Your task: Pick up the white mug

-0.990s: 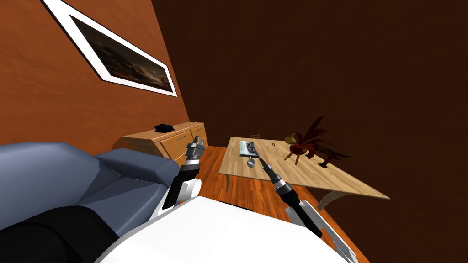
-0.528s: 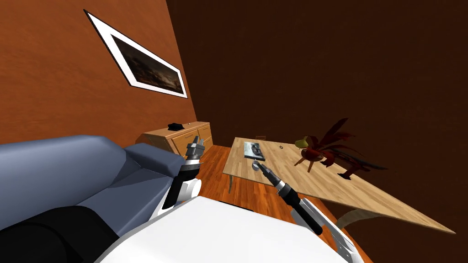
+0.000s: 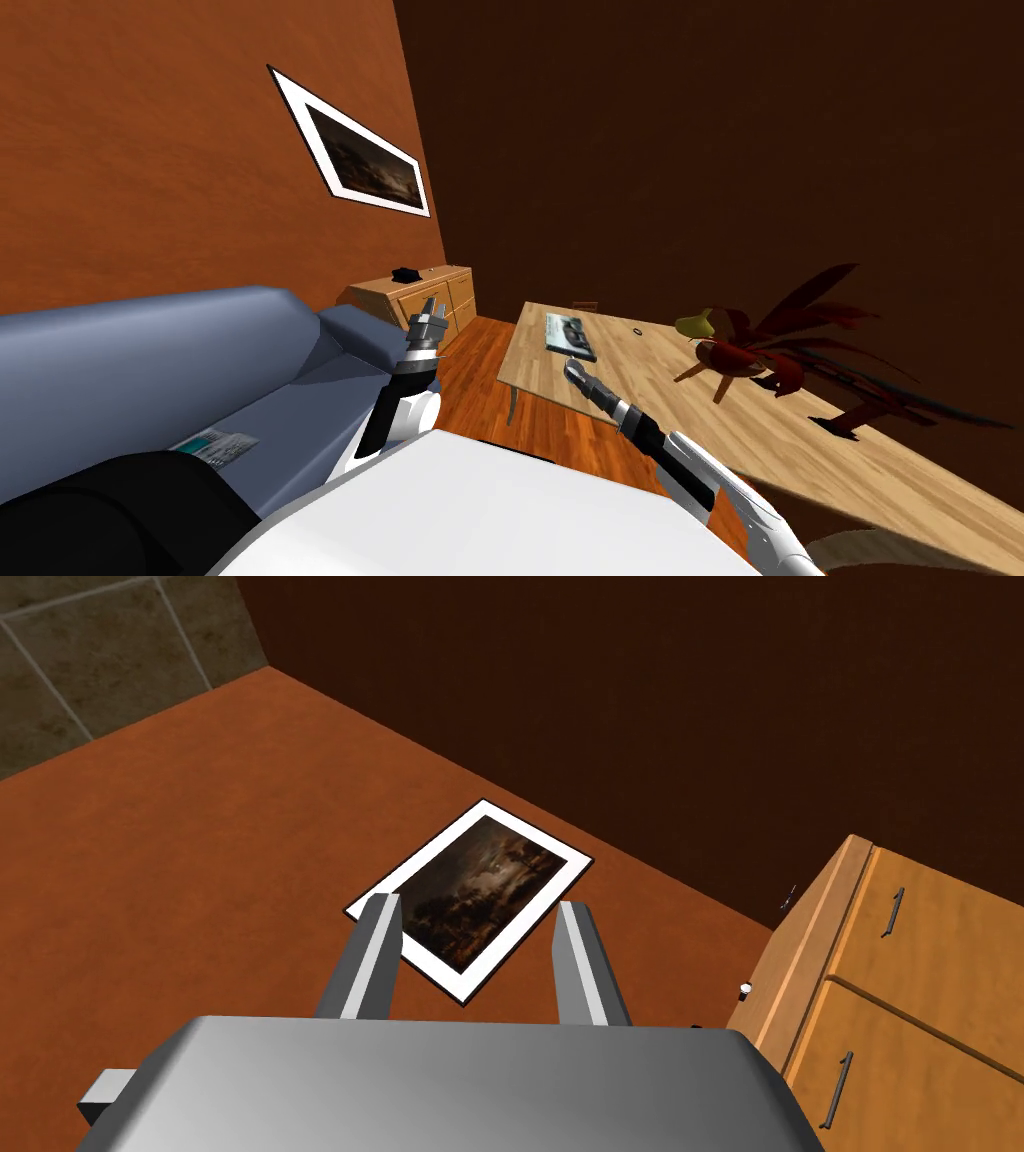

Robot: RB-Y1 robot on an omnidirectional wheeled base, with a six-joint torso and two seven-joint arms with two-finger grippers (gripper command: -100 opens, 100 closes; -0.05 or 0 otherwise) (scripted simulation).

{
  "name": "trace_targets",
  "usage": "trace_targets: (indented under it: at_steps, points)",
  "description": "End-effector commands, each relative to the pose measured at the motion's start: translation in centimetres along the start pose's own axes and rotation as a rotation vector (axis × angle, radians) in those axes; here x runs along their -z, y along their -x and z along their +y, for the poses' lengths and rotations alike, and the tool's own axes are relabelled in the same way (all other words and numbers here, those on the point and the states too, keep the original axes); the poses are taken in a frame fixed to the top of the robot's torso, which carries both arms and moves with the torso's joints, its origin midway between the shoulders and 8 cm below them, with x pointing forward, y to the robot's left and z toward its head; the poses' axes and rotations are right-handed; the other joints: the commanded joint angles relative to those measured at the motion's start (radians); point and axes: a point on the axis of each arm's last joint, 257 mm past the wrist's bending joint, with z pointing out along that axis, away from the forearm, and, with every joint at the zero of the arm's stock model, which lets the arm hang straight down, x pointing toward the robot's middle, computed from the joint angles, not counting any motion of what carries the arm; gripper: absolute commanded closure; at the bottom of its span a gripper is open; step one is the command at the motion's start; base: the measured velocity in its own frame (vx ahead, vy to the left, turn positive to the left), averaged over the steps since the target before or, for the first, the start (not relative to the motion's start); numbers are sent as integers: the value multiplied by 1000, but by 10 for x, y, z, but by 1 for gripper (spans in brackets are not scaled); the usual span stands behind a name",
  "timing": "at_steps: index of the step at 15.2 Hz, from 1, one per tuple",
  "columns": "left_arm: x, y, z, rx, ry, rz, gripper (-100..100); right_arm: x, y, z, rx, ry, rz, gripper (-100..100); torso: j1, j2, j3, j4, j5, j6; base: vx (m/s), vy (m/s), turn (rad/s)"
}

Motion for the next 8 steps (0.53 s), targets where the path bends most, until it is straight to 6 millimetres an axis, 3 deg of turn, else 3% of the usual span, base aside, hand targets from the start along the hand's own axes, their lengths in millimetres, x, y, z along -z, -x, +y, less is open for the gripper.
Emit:
trace_targets:
  at_steps: [1,4,8]
  points:
    - [0,0,0,0,0,0,0,7,-11,-18,62,-18,72,-100,0,0,0,0,0,0,11,29,211]
    - [0,0,0,0,0,0,0,21,-25,-45,108,-58,142,-100,0,0,0,0,0,-1,21,30,240]
    - [0,0,0,0,0,0,0,33,-33,-65,156,-83,205,-100,1,0,0,0,0,-1,15,29,120]
